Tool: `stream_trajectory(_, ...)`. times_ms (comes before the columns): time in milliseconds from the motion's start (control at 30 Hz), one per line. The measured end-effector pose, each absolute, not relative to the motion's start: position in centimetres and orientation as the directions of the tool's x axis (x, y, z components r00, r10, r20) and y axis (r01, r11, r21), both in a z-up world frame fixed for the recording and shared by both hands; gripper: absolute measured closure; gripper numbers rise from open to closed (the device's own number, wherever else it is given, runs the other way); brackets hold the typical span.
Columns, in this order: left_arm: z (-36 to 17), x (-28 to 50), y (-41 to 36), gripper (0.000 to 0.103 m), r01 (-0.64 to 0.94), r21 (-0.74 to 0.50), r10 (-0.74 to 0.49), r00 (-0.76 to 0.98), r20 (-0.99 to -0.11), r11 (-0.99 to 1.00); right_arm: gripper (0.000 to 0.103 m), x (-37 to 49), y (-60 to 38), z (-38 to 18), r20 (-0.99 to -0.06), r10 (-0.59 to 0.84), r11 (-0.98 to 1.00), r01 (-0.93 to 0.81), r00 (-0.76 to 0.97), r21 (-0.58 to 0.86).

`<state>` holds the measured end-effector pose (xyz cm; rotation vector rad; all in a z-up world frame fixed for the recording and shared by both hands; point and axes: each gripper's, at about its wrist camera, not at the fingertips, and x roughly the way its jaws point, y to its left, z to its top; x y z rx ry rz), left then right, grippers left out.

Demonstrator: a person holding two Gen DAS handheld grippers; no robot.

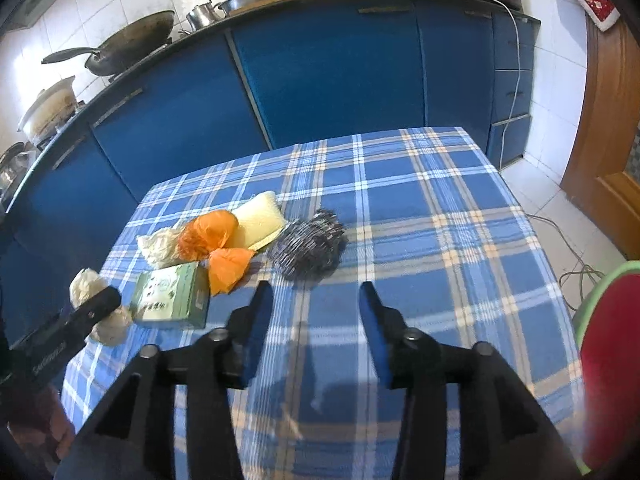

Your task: Collect trash

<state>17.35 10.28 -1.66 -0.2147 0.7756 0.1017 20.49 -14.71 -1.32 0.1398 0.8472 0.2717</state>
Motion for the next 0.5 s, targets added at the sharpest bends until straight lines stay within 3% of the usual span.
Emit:
stream_trajectory(233, -2.3, 17.9, 10.9, 0.064, -0.18, -0.163, 0.011, 0.704, -0.71, 0.97, 0.042, 23.1, -13.2, -2.3, -0.736, 0.278, 0.96, -0.165, 0.618, 0.224)
stream_trajectory(500, -2.4, 18.0, 11.0, 0.064, -0.183, -0.171, 0.009, 0.707, -0.707, 0.968, 0.042, 25.5, -12.2, -3.5, -0.752, 0.268, 0.963, -0.131, 0.602, 0.237)
